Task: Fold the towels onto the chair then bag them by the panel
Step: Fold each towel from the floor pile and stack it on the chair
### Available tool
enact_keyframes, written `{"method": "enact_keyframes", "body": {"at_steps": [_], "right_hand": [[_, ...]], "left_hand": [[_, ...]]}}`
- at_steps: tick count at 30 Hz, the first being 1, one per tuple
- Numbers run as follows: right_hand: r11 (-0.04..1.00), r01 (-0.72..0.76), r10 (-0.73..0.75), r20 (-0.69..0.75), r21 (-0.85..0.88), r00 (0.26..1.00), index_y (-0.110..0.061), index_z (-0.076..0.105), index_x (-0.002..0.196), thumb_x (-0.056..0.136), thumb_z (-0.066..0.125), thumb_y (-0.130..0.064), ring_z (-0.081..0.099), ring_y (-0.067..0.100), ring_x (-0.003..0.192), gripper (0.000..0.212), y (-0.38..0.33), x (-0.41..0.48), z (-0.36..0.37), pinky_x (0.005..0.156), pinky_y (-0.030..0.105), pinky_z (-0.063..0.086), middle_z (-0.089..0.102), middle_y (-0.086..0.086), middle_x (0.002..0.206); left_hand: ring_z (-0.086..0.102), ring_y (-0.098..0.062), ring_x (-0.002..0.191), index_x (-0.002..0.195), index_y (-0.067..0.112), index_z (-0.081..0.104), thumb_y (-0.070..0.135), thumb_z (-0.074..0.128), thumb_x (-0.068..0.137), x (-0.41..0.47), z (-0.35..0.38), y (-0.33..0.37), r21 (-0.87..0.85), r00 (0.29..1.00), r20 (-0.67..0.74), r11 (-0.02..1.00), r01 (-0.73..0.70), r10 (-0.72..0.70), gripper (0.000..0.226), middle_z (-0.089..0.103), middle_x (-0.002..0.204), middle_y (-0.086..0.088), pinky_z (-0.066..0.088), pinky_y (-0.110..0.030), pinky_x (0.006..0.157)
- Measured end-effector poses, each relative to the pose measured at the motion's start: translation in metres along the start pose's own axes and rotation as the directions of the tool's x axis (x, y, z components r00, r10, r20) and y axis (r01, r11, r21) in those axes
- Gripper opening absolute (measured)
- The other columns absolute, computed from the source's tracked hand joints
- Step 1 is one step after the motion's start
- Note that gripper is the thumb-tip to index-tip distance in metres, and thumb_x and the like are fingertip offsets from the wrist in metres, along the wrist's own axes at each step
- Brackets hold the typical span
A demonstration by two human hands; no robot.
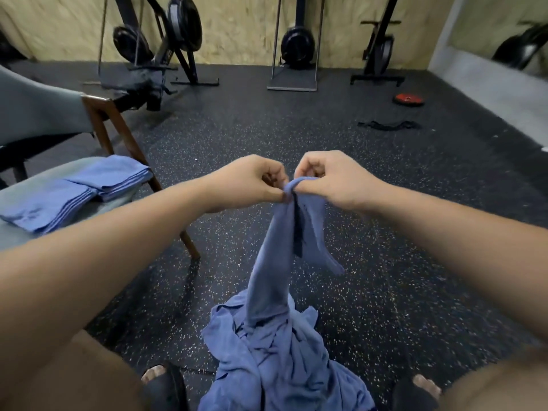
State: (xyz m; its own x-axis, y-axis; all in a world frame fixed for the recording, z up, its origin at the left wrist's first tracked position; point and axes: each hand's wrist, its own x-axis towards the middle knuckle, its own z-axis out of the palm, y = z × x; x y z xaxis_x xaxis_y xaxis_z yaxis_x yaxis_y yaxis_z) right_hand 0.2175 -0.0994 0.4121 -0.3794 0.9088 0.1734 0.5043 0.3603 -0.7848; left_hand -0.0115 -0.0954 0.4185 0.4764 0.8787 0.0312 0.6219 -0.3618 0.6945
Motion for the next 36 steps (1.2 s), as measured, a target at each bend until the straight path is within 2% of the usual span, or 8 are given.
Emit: {"method": "enact_keyframes", "body": {"at_steps": [5,8,10,15,20,23,27,36], "right_hand": [[0.999,0.051,-0.051,-0.020,0.015,0.999,-0.019,0.072,0.092,0.083,0.082,-0.022,0.058,0.015,0.071,0.015,-0.007,-0.002,-0.015,0.068,0.037,0.043,0.073,0.017,0.086],[0.997,0.055,-0.051,-0.060,0.057,0.997,-0.022,0.069,0.100,0.076,0.084,-0.030,0.060,0.016,0.074,0.029,0.003,-0.009,-0.015,0.072,0.039,0.047,0.072,0.016,0.089],[0.993,0.018,-0.011,-0.067,0.113,0.998,-0.018,0.068,0.107,0.079,0.088,-0.019,0.062,0.015,0.076,0.034,0.010,-0.015,-0.013,0.074,0.038,0.049,0.072,0.011,0.087],[0.971,-0.108,0.115,-0.019,0.215,0.993,-0.007,0.073,0.103,0.083,0.089,-0.008,0.063,0.018,0.078,0.026,0.031,-0.024,-0.011,0.079,0.039,0.047,0.077,0.014,0.088],[0.966,-0.053,0.062,-0.027,0.254,0.998,0.001,0.073,0.099,0.088,0.086,-0.007,0.065,0.018,0.083,0.019,0.026,-0.028,-0.008,0.081,0.037,0.048,0.076,0.026,0.098],[0.980,0.000,-0.006,0.027,0.200,1.000,-0.005,0.073,0.095,0.088,0.088,-0.013,0.059,0.014,0.077,0.018,0.022,-0.027,-0.004,0.072,0.037,0.045,0.076,0.015,0.086],[0.991,0.024,-0.028,0.031,0.134,0.999,-0.010,0.068,0.087,0.084,0.089,-0.013,0.053,0.011,0.069,0.022,0.022,-0.027,0.000,0.066,0.036,0.042,0.065,-0.001,0.073],[0.999,-0.006,0.005,0.029,0.038,1.000,-0.018,0.066,0.087,0.080,0.094,-0.022,0.054,0.010,0.065,0.030,0.027,-0.027,-0.002,0.065,0.034,0.046,0.065,-0.006,0.070]], "left_hand": [[0.047,-0.007,0.065,0.093,0.012,0.070,0.030,0.085,0.092,0.002,0.001,0.015,-0.134,0.999,-0.041,0.991,0.004,-0.010,0.024,0.062,0.075,0.007,0.036,-0.023,0.058],[0.053,-0.008,0.073,0.096,0.009,0.069,0.023,0.083,0.094,0.002,0.008,0.015,-0.268,1.000,-0.017,0.963,-0.021,0.017,0.020,0.064,0.080,0.004,0.043,-0.018,0.065],[0.053,-0.014,0.080,0.099,0.009,0.070,0.020,0.082,0.095,0.004,0.011,0.013,-0.294,0.999,0.006,0.955,-0.035,0.039,0.017,0.064,0.085,-0.002,0.042,-0.026,0.072],[0.055,-0.011,0.079,0.099,0.022,0.077,0.023,0.082,0.096,0.004,0.000,-0.001,-0.206,0.999,-0.027,0.978,-0.038,0.033,0.006,0.068,0.086,0.002,0.044,-0.033,0.077],[0.057,-0.002,0.067,0.098,0.024,0.075,0.024,0.082,0.095,0.003,0.014,0.000,-0.068,0.999,0.032,0.997,-0.026,0.028,0.007,0.070,0.077,0.014,0.046,-0.024,0.069],[0.048,-0.002,0.060,0.096,0.022,0.073,0.033,0.079,0.098,0.001,0.022,0.008,-0.073,0.997,0.053,0.996,-0.050,0.054,0.012,0.061,0.069,0.019,0.038,-0.015,0.058],[0.043,-0.006,0.059,0.093,0.023,0.073,0.048,0.075,0.098,0.002,0.027,0.010,-0.041,0.998,0.004,0.997,-0.065,0.065,0.026,0.058,0.071,0.011,0.035,-0.022,0.056],[0.046,-0.004,0.062,0.088,0.026,0.074,0.035,0.083,0.094,0.005,0.013,0.009,0.018,0.980,-0.086,0.984,-0.180,0.181,0.014,0.061,0.069,0.007,0.038,-0.024,0.060]]}}
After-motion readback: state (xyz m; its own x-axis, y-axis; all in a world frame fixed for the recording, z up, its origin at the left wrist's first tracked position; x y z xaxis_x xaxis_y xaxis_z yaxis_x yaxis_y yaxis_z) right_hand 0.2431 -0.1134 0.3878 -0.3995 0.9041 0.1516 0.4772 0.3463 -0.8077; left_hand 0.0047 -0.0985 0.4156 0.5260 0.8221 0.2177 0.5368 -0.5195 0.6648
